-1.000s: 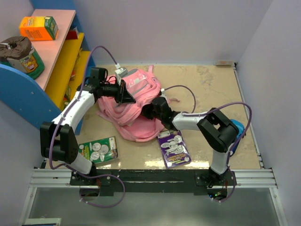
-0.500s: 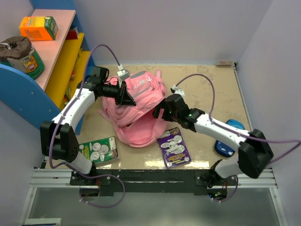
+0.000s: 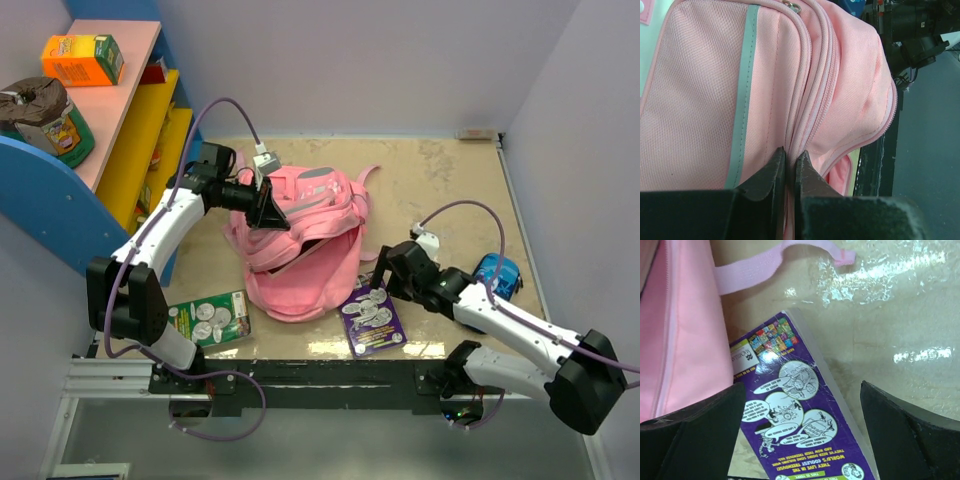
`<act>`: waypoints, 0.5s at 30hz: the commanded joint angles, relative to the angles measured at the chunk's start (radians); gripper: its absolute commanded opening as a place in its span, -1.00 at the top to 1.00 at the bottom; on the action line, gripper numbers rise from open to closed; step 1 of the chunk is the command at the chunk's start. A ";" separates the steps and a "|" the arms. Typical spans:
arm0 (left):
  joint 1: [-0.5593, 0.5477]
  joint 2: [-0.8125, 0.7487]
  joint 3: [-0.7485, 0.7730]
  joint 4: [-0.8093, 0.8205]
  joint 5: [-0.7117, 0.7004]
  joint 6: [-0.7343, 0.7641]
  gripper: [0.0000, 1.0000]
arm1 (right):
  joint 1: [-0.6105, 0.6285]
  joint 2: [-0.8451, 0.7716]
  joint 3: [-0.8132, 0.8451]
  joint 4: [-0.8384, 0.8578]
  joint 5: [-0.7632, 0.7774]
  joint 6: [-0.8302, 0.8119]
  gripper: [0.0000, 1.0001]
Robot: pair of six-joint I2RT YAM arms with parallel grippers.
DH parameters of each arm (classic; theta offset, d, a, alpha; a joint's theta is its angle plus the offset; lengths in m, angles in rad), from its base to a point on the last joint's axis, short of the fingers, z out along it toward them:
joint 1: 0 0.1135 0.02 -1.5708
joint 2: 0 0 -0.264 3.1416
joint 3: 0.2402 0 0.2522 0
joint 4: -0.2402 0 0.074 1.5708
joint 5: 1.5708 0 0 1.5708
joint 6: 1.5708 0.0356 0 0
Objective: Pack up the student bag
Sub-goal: Place the book in the student bag, then pick up the book from the center of the board.
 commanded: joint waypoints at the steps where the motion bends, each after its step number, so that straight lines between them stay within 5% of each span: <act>1: 0.017 -0.028 0.003 0.071 0.012 -0.009 1.00 | 0.002 -0.011 -0.061 0.010 -0.046 0.056 -0.97; 8: 0.015 -0.023 -0.006 0.086 0.002 -0.017 1.00 | 0.071 0.033 -0.162 0.172 -0.149 0.078 -0.96; 15: 0.015 -0.026 -0.007 0.098 -0.002 -0.032 1.00 | 0.105 0.092 -0.245 0.238 -0.186 0.139 -0.05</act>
